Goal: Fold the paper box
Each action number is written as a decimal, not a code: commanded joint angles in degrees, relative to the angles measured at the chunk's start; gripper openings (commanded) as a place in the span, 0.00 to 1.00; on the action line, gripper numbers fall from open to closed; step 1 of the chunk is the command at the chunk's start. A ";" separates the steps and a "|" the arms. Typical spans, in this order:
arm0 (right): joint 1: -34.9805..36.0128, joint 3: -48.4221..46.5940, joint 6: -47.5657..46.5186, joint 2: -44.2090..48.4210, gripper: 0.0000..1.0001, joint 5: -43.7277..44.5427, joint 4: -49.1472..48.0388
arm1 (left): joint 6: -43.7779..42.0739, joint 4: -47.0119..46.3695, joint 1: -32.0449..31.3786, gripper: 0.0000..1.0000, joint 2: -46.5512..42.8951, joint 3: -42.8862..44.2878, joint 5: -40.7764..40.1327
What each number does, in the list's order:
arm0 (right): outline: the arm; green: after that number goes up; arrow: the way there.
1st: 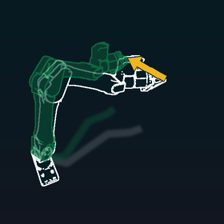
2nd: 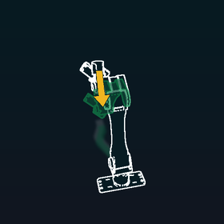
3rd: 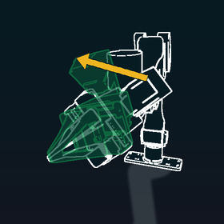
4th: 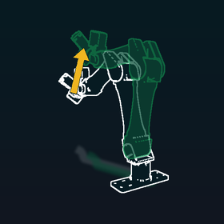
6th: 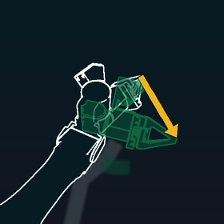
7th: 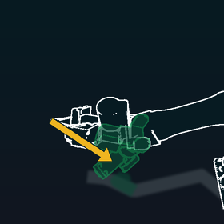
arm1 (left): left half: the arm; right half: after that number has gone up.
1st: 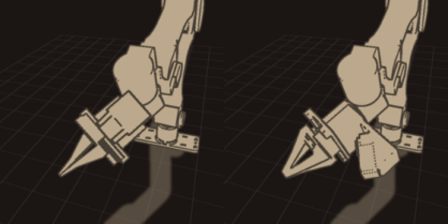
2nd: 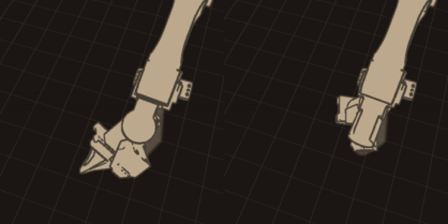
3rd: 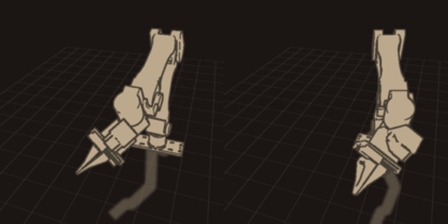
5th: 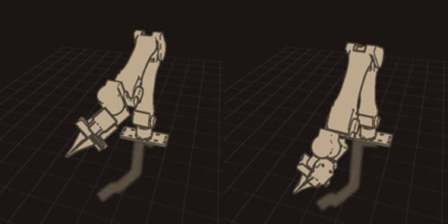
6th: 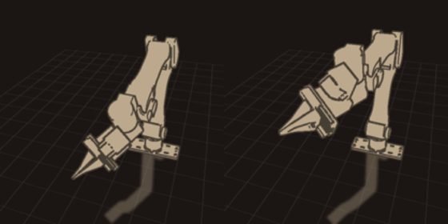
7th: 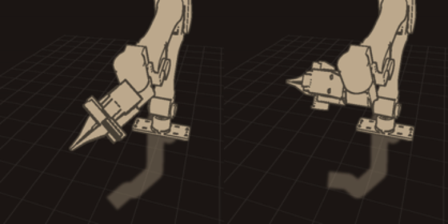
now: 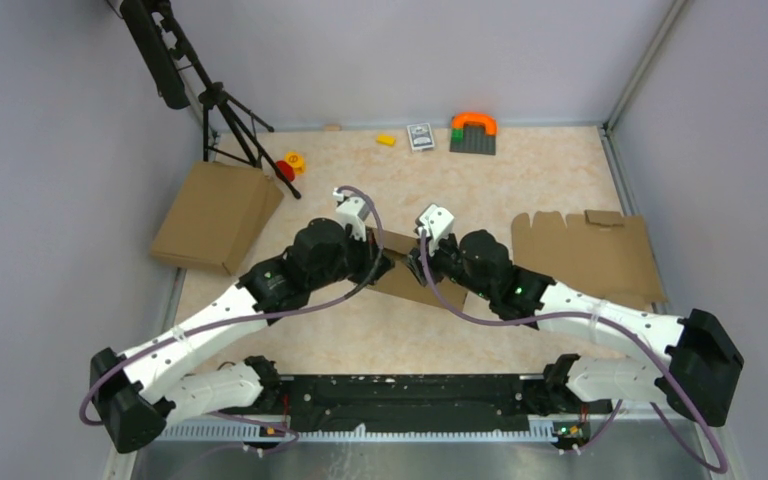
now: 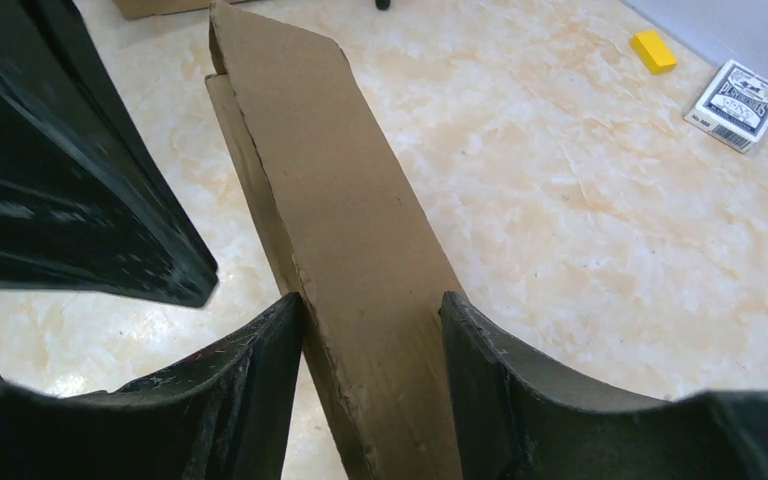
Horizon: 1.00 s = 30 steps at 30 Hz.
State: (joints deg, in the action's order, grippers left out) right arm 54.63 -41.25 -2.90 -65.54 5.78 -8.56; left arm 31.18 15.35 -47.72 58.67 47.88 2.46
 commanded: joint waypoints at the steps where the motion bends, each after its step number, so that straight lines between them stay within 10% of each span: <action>1: 0.48 2.10 1.51 -2.62 0.53 0.82 12.25 | -1.72 8.17 0.13 0.00 -2.34 7.40 -1.61; 11: 0.50 1.88 1.41 -2.17 0.52 0.64 12.34 | -8.53 12.12 9.32 0.00 0.78 17.27 -1.85; 30: 0.48 1.86 1.58 -2.35 0.52 0.77 12.73 | -8.25 9.26 16.43 0.00 1.55 5.32 -2.75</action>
State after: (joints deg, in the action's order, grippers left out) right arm 54.63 -41.30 -2.63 -65.63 5.96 -8.54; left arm 22.39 27.49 -31.53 61.01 56.64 -0.05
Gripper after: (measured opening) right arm 0.522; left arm 0.001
